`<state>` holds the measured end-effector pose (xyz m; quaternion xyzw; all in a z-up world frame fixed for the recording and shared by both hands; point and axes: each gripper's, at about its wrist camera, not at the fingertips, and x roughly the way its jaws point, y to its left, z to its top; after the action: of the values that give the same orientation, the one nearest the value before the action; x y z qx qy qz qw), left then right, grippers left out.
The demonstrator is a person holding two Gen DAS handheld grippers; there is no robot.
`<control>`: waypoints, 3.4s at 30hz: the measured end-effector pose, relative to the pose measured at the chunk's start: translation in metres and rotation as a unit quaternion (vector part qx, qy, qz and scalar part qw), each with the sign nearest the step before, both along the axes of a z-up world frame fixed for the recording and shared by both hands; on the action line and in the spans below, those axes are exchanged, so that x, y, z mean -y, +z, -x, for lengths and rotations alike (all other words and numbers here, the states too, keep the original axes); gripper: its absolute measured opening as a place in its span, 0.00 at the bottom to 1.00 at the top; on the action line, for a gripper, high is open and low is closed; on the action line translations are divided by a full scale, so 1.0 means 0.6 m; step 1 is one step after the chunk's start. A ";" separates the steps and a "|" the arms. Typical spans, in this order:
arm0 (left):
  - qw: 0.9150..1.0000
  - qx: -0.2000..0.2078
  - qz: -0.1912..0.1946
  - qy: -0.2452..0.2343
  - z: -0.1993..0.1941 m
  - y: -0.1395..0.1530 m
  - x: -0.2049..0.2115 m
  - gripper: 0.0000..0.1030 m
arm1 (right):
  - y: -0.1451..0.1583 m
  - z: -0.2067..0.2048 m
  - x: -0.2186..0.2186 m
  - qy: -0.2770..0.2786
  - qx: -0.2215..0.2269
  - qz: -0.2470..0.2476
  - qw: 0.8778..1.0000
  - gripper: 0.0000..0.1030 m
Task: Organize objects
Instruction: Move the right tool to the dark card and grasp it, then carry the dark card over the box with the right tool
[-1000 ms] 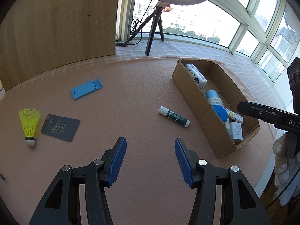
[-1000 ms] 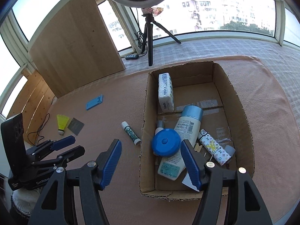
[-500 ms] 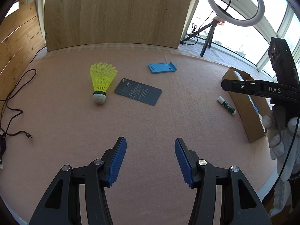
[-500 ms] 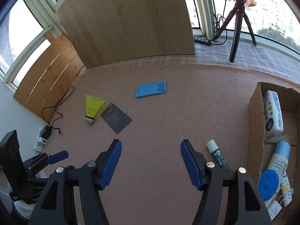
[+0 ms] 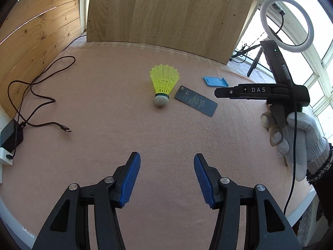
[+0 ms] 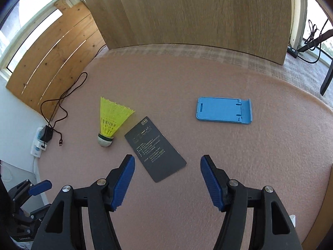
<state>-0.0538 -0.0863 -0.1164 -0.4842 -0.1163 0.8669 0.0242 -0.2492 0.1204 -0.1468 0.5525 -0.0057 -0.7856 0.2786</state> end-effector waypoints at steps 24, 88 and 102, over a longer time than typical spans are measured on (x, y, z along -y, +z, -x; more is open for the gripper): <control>1.000 0.006 -0.005 0.025 -0.012 -0.014 0.041 0.56 | -0.040 0.019 0.106 0.077 0.032 -0.045 0.995 0.67; 0.990 -0.003 0.007 -0.138 0.076 -0.002 -0.228 0.56 | 0.142 -0.228 -0.375 -0.243 -0.112 -0.050 0.962 0.45; 0.987 0.000 0.009 -0.160 0.086 -0.005 -0.268 0.56 | 0.115 -0.238 -0.508 -0.331 -0.096 -0.081 0.935 0.45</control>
<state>-0.1055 0.0748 -0.1192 -0.4971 -0.0293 0.8526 0.1585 -0.1064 0.4252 -0.0781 0.4620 -0.0980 -0.8804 -0.0434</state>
